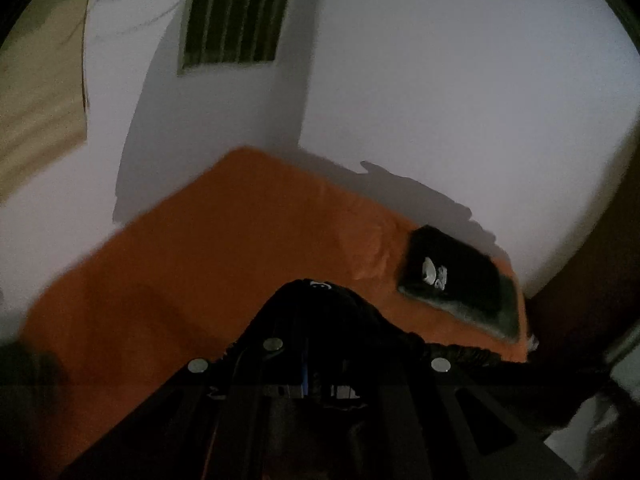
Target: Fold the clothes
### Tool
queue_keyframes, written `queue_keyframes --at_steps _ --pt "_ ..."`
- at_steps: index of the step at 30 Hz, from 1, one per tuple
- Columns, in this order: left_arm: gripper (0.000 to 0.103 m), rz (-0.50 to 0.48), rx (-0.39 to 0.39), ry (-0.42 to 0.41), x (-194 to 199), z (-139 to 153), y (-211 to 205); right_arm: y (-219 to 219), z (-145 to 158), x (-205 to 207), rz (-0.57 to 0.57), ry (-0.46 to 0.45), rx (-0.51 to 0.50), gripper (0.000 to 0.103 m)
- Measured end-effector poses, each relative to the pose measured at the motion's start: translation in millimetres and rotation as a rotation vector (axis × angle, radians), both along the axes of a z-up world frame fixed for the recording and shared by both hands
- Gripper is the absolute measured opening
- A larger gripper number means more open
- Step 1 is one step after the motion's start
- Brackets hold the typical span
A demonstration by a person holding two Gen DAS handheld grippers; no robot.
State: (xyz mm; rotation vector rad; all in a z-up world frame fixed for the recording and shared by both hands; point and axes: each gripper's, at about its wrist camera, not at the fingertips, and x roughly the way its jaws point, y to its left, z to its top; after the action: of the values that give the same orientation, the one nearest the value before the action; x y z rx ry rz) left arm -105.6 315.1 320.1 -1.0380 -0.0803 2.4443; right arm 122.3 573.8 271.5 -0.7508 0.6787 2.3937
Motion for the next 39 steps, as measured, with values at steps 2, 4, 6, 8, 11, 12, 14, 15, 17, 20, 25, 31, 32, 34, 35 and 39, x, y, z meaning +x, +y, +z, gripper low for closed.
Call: queue_keyframes --at_steps 2,4,6,8,11,12,14,15,17,20,25,31,32,34,35,39 --pt "0.007 -0.012 0.039 0.036 -5 13 10 13 10 -9 -0.049 0.067 0.029 0.003" --pt "0.007 -0.053 0.080 0.177 8 36 15 25 19 -18 -0.098 0.135 0.059 0.003" --pt "0.007 -0.099 0.099 0.373 31 58 18 29 35 -13 -0.131 0.237 0.107 0.003" --pt "0.007 -0.142 0.106 0.540 61 75 11 23 52 7 -0.141 0.349 0.167 0.003" --pt "0.007 -0.155 0.104 0.449 84 5 -18 3 55 45 -0.108 0.447 0.231 0.003" --pt "0.007 -0.159 0.103 0.418 91 -19 -27 -5 47 58 -0.094 0.460 0.240 0.003" --pt "0.007 -0.167 0.102 0.357 106 -66 -47 -25 10 83 -0.070 0.427 0.233 0.003" --pt "0.007 -0.172 0.101 0.327 113 -90 -57 -35 -11 95 -0.056 0.405 0.226 0.003" --pt "0.007 -0.180 0.100 0.266 128 -137 -76 -57 -75 115 -0.029 0.310 0.175 0.003" --pt "0.007 -0.192 0.096 0.175 150 -207 -105 -89 -195 146 0.003 0.152 0.059 0.003" --pt "0.007 -0.300 -0.086 0.026 199 -353 -140 -129 -366 182 0.037 -0.125 -0.089 0.003" --pt "0.007 -0.371 -0.165 -0.001 241 -405 -162 -146 -435 211 0.037 -0.188 -0.197 0.004" --pt "0.007 -0.373 -0.156 0.011 244 -399 -163 -148 -435 213 0.037 -0.180 -0.186 0.004" --pt "0.007 -0.376 -0.139 0.035 250 -387 -167 -152 -424 217 0.045 -0.171 -0.135 0.004" --pt "0.007 -0.377 -0.130 0.046 253 -380 -169 -156 -416 218 0.048 -0.173 -0.100 0.004" --pt "0.007 -0.389 -0.109 0.083 259 -379 -177 -178 -380 235 0.058 -0.159 -0.024 0.004"
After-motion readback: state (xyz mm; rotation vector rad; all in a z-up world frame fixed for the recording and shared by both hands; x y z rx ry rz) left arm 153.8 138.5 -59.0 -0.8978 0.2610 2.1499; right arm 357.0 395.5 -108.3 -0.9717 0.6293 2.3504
